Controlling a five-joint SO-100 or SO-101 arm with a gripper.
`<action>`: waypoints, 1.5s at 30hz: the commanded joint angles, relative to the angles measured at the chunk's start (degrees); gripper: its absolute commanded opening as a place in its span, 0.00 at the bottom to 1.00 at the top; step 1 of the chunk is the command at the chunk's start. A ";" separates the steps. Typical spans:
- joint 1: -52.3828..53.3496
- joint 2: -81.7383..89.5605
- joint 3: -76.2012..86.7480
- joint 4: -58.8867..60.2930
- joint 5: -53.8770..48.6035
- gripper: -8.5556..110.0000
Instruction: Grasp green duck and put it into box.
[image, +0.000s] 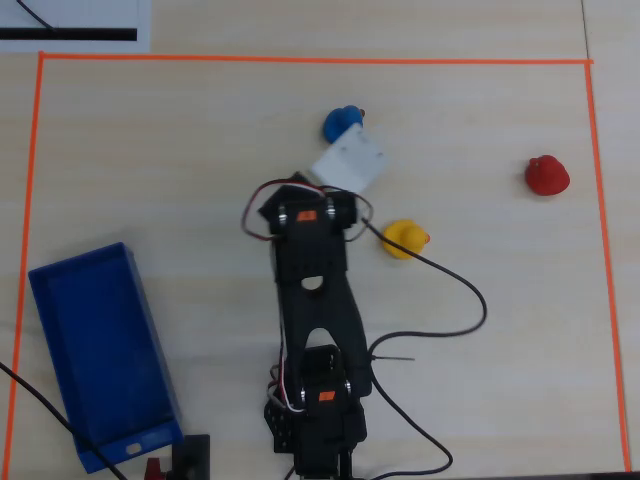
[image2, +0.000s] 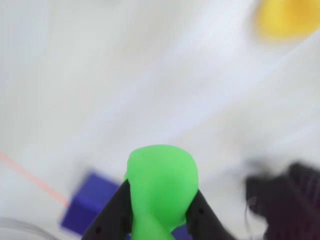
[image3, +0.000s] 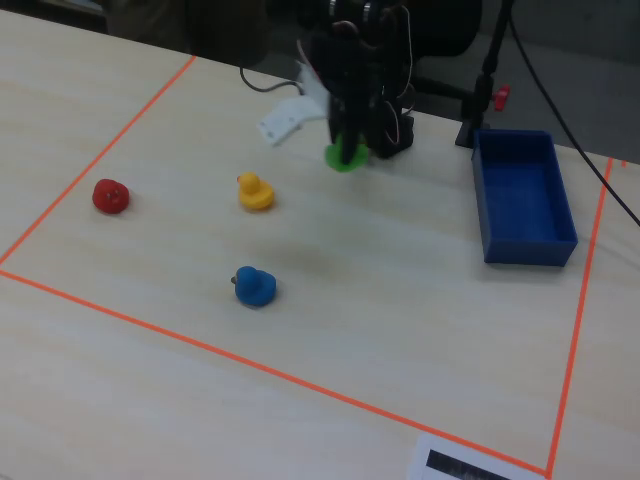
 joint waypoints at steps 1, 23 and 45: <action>-31.64 -2.11 -1.58 1.41 7.82 0.07; -66.80 -45.79 -44.82 3.34 10.11 0.09; -39.64 -14.94 -20.39 0.09 -4.13 0.07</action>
